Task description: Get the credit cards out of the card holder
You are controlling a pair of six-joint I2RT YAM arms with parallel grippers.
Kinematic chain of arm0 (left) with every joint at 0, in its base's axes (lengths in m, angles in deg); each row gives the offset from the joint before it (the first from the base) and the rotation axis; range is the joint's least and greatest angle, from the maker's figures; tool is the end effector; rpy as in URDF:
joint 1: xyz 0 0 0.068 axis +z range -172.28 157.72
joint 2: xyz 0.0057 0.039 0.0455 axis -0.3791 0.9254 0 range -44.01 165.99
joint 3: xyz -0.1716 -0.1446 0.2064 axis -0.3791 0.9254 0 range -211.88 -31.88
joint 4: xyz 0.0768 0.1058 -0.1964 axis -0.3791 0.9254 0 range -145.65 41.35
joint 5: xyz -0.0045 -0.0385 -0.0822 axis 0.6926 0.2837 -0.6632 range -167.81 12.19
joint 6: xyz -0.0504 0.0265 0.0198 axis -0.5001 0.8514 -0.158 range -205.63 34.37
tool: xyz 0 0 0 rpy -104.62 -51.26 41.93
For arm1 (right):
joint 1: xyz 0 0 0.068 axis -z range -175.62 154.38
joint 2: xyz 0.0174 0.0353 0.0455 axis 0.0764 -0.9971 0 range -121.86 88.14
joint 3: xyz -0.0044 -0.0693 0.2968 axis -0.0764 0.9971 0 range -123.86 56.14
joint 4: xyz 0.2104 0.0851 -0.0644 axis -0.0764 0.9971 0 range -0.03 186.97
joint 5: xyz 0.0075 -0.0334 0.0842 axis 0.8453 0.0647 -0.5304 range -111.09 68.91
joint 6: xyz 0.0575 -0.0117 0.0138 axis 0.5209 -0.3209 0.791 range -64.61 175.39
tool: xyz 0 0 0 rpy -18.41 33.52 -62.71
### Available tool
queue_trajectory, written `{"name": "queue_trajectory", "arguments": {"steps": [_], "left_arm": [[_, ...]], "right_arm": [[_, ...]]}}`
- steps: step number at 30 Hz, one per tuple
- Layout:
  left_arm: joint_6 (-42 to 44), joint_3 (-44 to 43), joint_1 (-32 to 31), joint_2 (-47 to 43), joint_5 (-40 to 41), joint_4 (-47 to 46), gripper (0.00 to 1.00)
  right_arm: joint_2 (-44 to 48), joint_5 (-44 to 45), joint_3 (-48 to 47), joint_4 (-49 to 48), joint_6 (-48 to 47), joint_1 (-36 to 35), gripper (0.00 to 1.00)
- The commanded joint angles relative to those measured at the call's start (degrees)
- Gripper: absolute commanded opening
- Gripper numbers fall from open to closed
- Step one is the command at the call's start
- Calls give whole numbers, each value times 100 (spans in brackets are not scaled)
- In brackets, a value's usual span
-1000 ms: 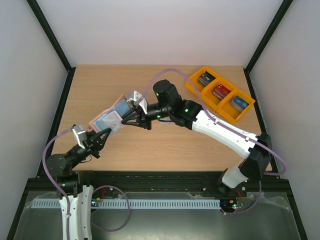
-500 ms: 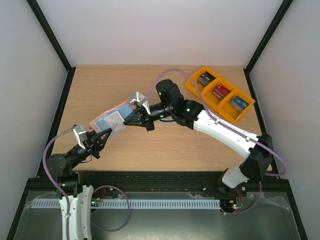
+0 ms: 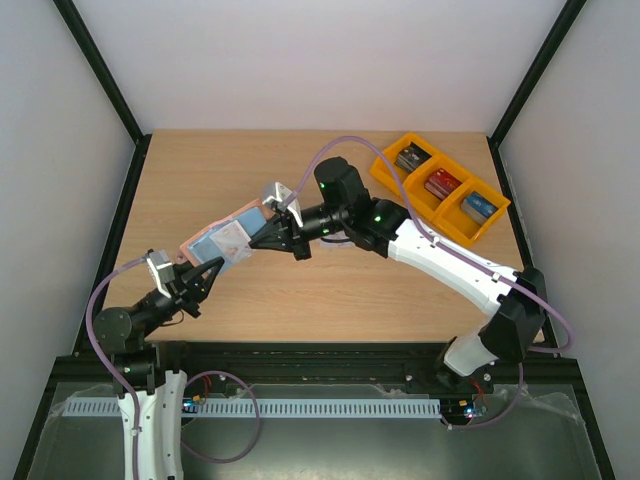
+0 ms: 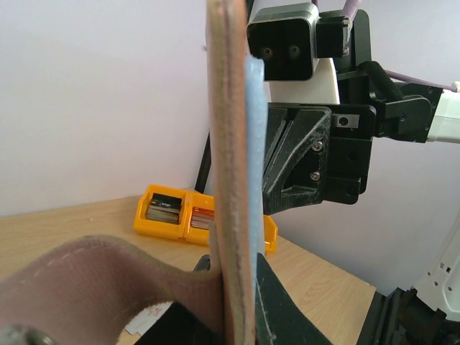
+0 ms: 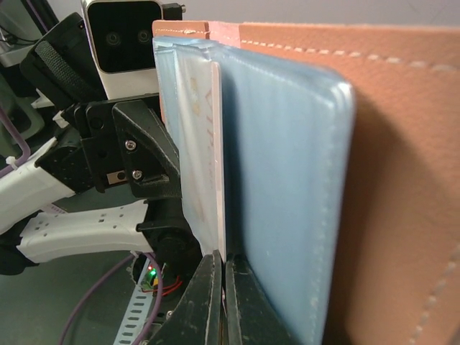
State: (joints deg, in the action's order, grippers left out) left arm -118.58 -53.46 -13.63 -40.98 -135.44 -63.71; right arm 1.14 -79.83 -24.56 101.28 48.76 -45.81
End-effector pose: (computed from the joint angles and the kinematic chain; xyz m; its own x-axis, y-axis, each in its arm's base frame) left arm 0.0038 -0.0375 0.2991 0.0092 -0.2931 -0.9560 0.7998 0.5761 -0.1689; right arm 0.1755 0.2701 0.4164 -0.0862 -0.1970 -0.9766 -0.9364 -0.3186 0.1469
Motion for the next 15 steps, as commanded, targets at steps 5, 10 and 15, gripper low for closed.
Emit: {"name": "queue_trajectory", "arguments": {"steps": [5,10,15], "left_arm": [[41,-145,23,-66,-18,-129,21],[-405,-9,19,-59,-129,-428,27],[-529,33,23,-26,-32,-467,33]], "right_arm": [[24,-25,4,-569,553,101,2],[-55,-68,15,-655,607,-1,2],[-168,-88,-46,-513,520,-123,2]]}}
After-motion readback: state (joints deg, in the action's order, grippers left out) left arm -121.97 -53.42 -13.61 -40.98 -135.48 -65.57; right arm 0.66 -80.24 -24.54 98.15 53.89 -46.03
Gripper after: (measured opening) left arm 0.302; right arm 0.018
